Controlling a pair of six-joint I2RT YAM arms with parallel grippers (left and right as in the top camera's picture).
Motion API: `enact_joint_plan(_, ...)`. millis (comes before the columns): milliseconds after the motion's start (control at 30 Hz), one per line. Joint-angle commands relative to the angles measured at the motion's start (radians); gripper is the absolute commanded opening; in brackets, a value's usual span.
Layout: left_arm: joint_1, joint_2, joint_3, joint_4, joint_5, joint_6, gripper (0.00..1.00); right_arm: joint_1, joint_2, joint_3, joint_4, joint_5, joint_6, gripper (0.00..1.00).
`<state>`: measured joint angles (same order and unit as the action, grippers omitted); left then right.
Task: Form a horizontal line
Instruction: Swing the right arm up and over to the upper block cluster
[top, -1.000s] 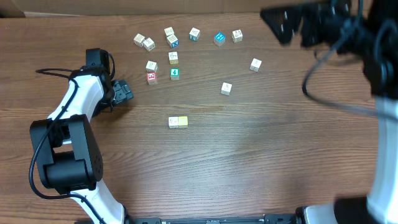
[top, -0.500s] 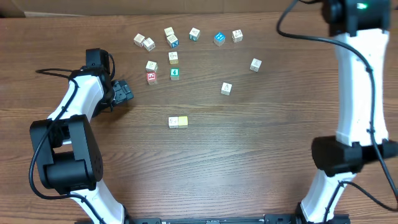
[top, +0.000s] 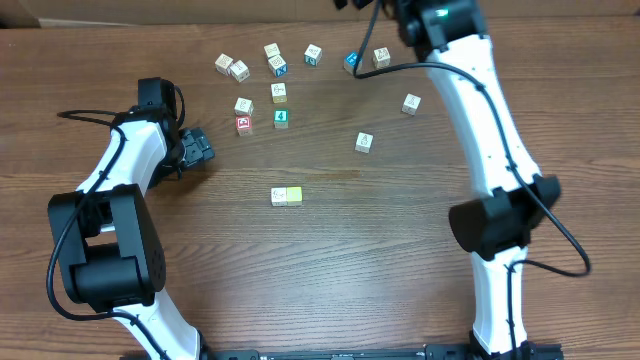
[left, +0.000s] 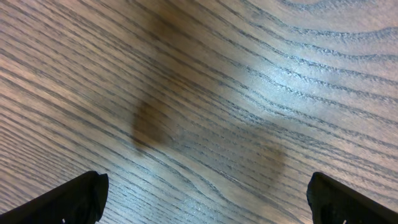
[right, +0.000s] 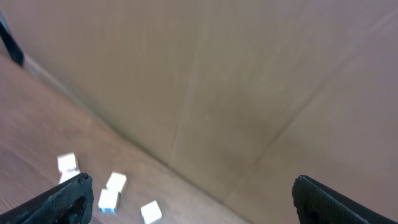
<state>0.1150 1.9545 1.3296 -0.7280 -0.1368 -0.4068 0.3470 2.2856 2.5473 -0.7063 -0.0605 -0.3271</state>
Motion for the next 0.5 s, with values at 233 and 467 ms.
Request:
enact_joint_plan(233, -0.003, 0.003, -0.002, 0.0, -0.012, 0.026, 0.99, 0.003, 0.169, 0.024, -0.005, -0.009, 0.19, 1.0)
enact_joint_plan(467, -0.003, 0.003, -0.002, 0.001, -0.012, 0.026, 1.0, 0.006, 0.196, 0.024, 0.023, -0.264, 0.248, 1.0)
